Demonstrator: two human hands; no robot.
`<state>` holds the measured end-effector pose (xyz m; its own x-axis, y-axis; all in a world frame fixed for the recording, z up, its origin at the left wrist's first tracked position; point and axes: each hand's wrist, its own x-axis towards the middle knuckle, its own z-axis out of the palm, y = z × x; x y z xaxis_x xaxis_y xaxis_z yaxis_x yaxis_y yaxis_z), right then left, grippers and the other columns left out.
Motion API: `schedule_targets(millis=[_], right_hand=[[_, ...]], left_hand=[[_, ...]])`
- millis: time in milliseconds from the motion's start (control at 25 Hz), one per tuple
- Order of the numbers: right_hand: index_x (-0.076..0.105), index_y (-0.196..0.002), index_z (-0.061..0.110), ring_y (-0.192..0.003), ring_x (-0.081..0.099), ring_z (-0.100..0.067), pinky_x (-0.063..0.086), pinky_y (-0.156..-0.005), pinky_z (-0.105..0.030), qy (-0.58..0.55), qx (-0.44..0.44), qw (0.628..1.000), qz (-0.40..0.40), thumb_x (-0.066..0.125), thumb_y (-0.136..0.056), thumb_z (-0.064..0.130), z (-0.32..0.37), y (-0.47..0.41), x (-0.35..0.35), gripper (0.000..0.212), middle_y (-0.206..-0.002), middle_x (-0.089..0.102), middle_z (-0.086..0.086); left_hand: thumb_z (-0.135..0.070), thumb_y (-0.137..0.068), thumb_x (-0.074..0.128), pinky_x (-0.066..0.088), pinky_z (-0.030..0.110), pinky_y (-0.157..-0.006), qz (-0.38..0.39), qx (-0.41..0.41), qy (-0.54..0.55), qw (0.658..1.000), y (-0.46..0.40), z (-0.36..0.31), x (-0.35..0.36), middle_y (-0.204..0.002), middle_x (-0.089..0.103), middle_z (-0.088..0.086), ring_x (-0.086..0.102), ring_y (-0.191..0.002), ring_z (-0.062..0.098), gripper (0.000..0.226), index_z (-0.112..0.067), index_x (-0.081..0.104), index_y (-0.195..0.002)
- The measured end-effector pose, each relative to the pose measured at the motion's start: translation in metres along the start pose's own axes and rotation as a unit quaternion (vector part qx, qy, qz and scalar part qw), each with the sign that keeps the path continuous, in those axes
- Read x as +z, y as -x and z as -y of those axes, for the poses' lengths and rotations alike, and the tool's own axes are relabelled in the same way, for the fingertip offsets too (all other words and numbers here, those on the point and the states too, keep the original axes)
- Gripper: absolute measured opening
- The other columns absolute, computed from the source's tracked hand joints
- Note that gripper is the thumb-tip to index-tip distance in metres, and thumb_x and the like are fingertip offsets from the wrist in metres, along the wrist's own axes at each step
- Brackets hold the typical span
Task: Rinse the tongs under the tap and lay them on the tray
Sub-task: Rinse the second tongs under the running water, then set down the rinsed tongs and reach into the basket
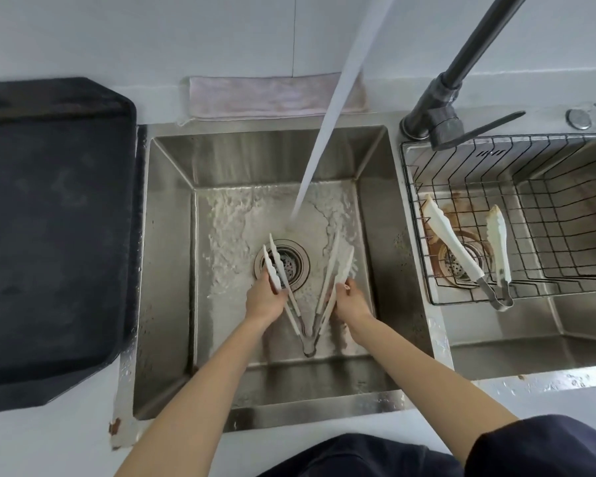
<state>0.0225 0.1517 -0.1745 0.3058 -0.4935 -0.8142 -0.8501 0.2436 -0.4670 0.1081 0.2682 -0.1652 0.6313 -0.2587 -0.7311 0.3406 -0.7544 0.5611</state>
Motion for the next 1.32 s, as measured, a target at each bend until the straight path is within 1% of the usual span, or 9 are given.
schedule_targets(millis=[80, 200, 400, 520, 680, 840, 920, 1160, 1320], right_hand=[[0.032, -0.142, 0.010, -0.121, 0.050, -0.033, 0.039, -0.102, -0.040, 0.025, 0.013, 1.000, 0.002, 0.026, -0.101, 0.026, 0.002, -0.004, 0.000, 0.044, -0.139, 0.048, -0.014], [0.034, -0.140, 0.007, -0.125, 0.046, -0.035, 0.038, -0.102, -0.039, 0.057, 0.023, 0.998, -0.001, 0.025, -0.102, 0.023, 0.005, -0.009, 0.005, 0.043, -0.141, 0.045, -0.015], [0.045, -0.132, 0.003, -0.106, 0.055, -0.028, 0.044, -0.095, -0.037, 0.077, 0.006, 0.997, -0.020, 0.032, -0.099, 0.021, 0.005, -0.021, 0.011, 0.039, -0.114, 0.056, -0.013], [0.046, -0.134, 0.008, -0.115, 0.058, -0.030, 0.047, -0.102, -0.040, 0.034, 0.026, 0.999, -0.029, 0.041, -0.096, 0.018, 0.006, -0.026, 0.004, 0.039, -0.128, 0.058, -0.012], [0.048, -0.132, 0.011, -0.120, 0.055, -0.031, 0.045, -0.105, -0.042, 0.024, 0.027, 0.999, -0.018, 0.044, -0.095, 0.018, 0.005, -0.025, -0.001, 0.038, -0.134, 0.055, -0.014], [0.042, -0.139, 0.011, -0.124, 0.052, -0.030, 0.040, -0.108, -0.038, 0.098, -0.004, 0.995, 0.003, 0.040, -0.097, 0.019, 0.014, -0.011, -0.005, 0.043, -0.139, 0.052, -0.010], [0.037, -0.141, 0.009, -0.124, 0.050, -0.031, 0.041, -0.104, -0.035, 0.154, -0.026, 0.988, 0.016, 0.039, -0.097, 0.019, 0.020, -0.006, -0.008, 0.046, -0.140, 0.049, -0.012], [0.024, -0.148, 0.011, -0.125, 0.048, -0.035, 0.043, -0.101, -0.042, 0.261, -0.158, 0.952, 0.014, 0.043, -0.093, 0.022, 0.043, 0.021, -0.025, 0.059, -0.142, 0.045, -0.018], [0.020, -0.150, 0.014, -0.142, 0.023, -0.031, 0.022, -0.114, -0.045, 0.341, -0.246, 0.907, -0.025, 0.044, -0.093, 0.027, 0.059, 0.048, -0.050, 0.062, -0.156, 0.025, -0.008]], left_hand=[[-0.009, -0.088, 0.055, 0.052, 0.047, -0.091, -0.007, -0.017, 0.001, 1.000, -0.005, 0.004, 0.003, -0.118, 0.061, 0.015, 0.061, -0.107, 0.035, 0.048, -0.013, 0.041, -0.134], [-0.009, -0.088, 0.054, 0.053, 0.046, -0.089, -0.025, -0.022, -0.014, 0.999, -0.012, 0.006, 0.008, -0.116, 0.063, 0.016, 0.062, -0.105, 0.036, 0.046, -0.013, 0.042, -0.133], [-0.005, -0.089, 0.052, 0.051, 0.043, -0.091, -0.039, -0.014, -0.036, 0.998, -0.015, 0.004, 0.011, -0.118, 0.061, 0.017, 0.059, -0.108, 0.037, 0.045, -0.009, 0.041, -0.132], [-0.005, -0.089, 0.051, 0.052, 0.048, -0.089, -0.033, -0.035, -0.021, 0.999, -0.016, 0.007, 0.010, -0.113, 0.063, 0.020, 0.061, -0.104, 0.039, 0.040, -0.007, 0.042, -0.128], [-0.010, -0.089, 0.053, 0.049, 0.046, -0.095, -0.014, -0.057, -0.006, 0.998, -0.012, 0.012, 0.007, -0.119, 0.062, 0.019, 0.059, -0.110, 0.036, 0.046, -0.006, 0.041, -0.134], [-0.012, -0.090, 0.052, 0.043, 0.035, -0.102, 0.005, -0.045, -0.032, 0.998, -0.006, 0.008, 0.002, -0.125, 0.060, 0.015, 0.055, -0.116, 0.031, 0.044, -0.006, 0.044, -0.134], [-0.013, -0.092, 0.049, 0.038, 0.028, -0.097, 0.017, -0.031, -0.062, 0.997, -0.001, 0.001, -0.003, -0.126, 0.060, 0.013, 0.053, -0.119, 0.028, 0.041, -0.008, 0.045, -0.133], [-0.019, -0.093, 0.047, 0.037, 0.028, -0.101, 0.029, 0.036, -0.146, 0.988, 0.020, -0.026, -0.017, -0.142, 0.047, 0.012, 0.048, -0.127, 0.028, 0.052, -0.009, 0.033, -0.142], [-0.022, -0.092, 0.048, 0.039, 0.032, -0.103, 0.016, 0.121, -0.226, 0.966, 0.040, -0.056, -0.020, -0.140, 0.049, 0.014, 0.046, -0.128, 0.028, 0.051, -0.009, 0.036, -0.140]])
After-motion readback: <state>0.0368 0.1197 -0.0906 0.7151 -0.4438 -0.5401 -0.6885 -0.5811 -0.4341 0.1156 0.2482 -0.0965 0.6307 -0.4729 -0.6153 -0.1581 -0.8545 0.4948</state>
